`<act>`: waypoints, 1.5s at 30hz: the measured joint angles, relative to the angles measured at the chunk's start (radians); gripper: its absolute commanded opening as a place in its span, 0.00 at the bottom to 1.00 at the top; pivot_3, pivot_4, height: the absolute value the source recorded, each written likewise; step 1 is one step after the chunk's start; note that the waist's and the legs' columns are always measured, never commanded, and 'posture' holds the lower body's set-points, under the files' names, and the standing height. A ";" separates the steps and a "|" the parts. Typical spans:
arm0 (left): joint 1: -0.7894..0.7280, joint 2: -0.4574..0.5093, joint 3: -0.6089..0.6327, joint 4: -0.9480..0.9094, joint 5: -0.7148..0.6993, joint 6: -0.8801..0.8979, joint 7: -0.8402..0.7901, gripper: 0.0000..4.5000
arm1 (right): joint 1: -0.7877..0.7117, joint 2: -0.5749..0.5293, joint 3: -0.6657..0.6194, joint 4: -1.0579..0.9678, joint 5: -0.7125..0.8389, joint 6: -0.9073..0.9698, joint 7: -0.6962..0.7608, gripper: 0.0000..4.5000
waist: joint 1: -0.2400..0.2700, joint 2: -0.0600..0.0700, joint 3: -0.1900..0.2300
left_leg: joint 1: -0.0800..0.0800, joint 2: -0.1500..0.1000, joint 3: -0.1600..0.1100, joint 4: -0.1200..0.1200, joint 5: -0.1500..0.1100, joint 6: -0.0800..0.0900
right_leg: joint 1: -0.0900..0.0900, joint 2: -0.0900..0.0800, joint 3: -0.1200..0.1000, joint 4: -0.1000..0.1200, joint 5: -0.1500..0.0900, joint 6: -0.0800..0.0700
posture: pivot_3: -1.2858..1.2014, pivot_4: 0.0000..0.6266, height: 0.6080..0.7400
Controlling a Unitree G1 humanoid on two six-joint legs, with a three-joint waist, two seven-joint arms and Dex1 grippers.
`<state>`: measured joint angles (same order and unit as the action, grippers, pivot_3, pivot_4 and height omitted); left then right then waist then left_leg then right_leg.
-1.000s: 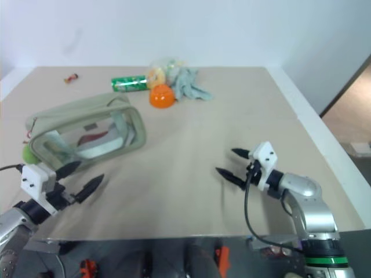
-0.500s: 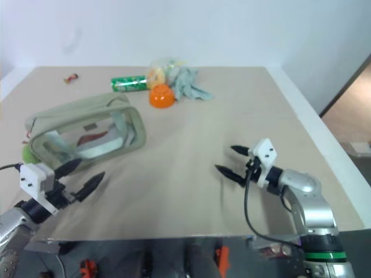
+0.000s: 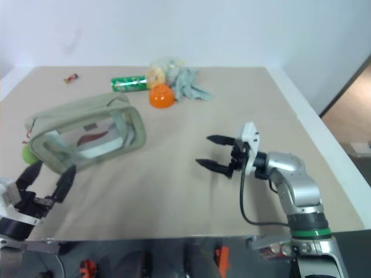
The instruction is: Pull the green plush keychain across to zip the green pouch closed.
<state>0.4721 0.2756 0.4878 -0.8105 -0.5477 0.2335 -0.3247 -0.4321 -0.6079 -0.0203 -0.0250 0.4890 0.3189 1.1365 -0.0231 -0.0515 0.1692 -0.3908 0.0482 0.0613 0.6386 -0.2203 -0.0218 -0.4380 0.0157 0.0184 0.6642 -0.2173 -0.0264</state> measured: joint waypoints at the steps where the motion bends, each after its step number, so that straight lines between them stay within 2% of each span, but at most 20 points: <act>1: 0.005 -0.011 0.008 -0.025 -0.002 0.002 0.023 0.95 | -0.018 0.000 0.012 0.004 -0.001 -0.002 0.014 1.00 | 0.000 0.000 0.000 | 0.000 0.000 0.000 0.000 0.000 0.000 | 0.000 0.000 0.000 0.000 0.000 0.000 | 0.52 0.24 1.00; 5: -0.015 0.018 0.087 -0.068 -0.050 0.027 0.096 0.95 | -0.082 0.002 0.029 0.038 -0.003 -0.018 0.062 1.00 | 0.000 0.000 0.000 | 0.000 -0.001 0.000 0.000 0.000 0.000 | 0.000 0.001 0.000 0.000 0.000 0.000 | 0.52 0.24 1.00; 9: -0.047 0.159 0.185 -0.038 -0.182 0.080 0.074 0.95 | -0.146 0.012 0.064 0.064 0.015 0.001 0.141 1.00 | 0.000 0.000 0.000 | 0.000 0.000 0.000 0.000 0.000 0.000 | -0.001 0.003 -0.001 0.001 0.001 0.000 | 0.52 0.24 1.00; 15: -0.104 0.284 0.274 0.082 -0.225 0.106 0.036 0.95 | -0.219 0.039 0.076 0.100 -0.004 -0.026 0.163 1.00 | 0.000 0.000 0.000 | 0.000 0.002 0.000 -0.001 0.000 0.000 | -0.001 0.004 -0.001 0.001 0.001 -0.001 | 0.52 0.24 1.00; 24: -0.188 0.380 0.253 0.214 -0.221 0.154 -0.058 0.95 | -0.199 0.040 0.082 0.071 -0.021 -0.012 0.120 1.00 | 0.002 0.001 0.000 | -0.001 0.004 0.002 -0.001 -0.001 -0.001 | -0.002 0.002 0.000 0.001 0.001 -0.001 | 0.52 0.24 1.00; 29: -0.273 0.444 0.195 0.331 -0.192 0.168 -0.133 0.95 | -0.167 0.035 0.060 -0.003 -0.006 0.018 0.073 1.00 | 0.002 0.000 0.000 | -0.001 0.005 0.002 -0.001 -0.001 -0.001 | -0.002 0.003 -0.001 0.001 0.001 -0.001 | 0.52 0.24 1.00; 34: -0.326 0.466 0.136 0.415 -0.153 0.169 -0.201 0.95 | -0.120 0.015 0.048 -0.023 -0.005 0.020 0.048 1.00 | 0.002 0.000 0.000 | -0.002 0.005 0.002 -0.002 -0.001 -0.002 | -0.003 0.003 0.000 0.001 0.001 -0.002 | 0.52 0.24 1.00; 37: -0.352 0.484 0.115 0.443 -0.131 0.176 -0.228 0.76 | -0.108 0.007 0.039 -0.033 -0.005 0.013 0.037 1.00 | 0.002 0.000 0.000 | -0.002 0.005 0.002 -0.002 -0.001 -0.002 | -0.003 0.003 0.000 0.001 0.001 -0.002 | 0.52 0.24 1.00; 42: -0.392 0.489 0.102 0.486 -0.101 0.177 -0.254 0.36 | -0.085 0.003 0.019 -0.038 -0.005 0.001 0.018 1.00 | 0.002 0.000 0.000 | -0.001 0.004 0.002 -0.002 -0.001 -0.002 | -0.003 0.002 -0.001 0.001 0.001 -0.001 | 0.52 0.24 1.00; 45: -0.404 0.493 0.102 0.499 -0.089 0.178 -0.276 0.16 | -0.082 0.002 0.018 -0.050 -0.005 -0.001 0.013 1.00 | 0.002 0.000 0.000 | -0.001 0.004 0.002 -0.002 -0.001 -0.002 | -0.003 0.002 -0.001 0.001 0.001 -0.001 | 0.52 0.24 1.00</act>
<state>0.0678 0.7686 0.5894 -0.3119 -0.6364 0.4110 -0.6005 -0.5146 -0.6058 -0.0024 -0.0747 0.4844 0.3178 1.1491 -0.0208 -0.0512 0.1695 -0.3923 0.0525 0.0638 0.6369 -0.2213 -0.0238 -0.4408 0.0180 0.0177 0.6649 -0.2165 -0.0277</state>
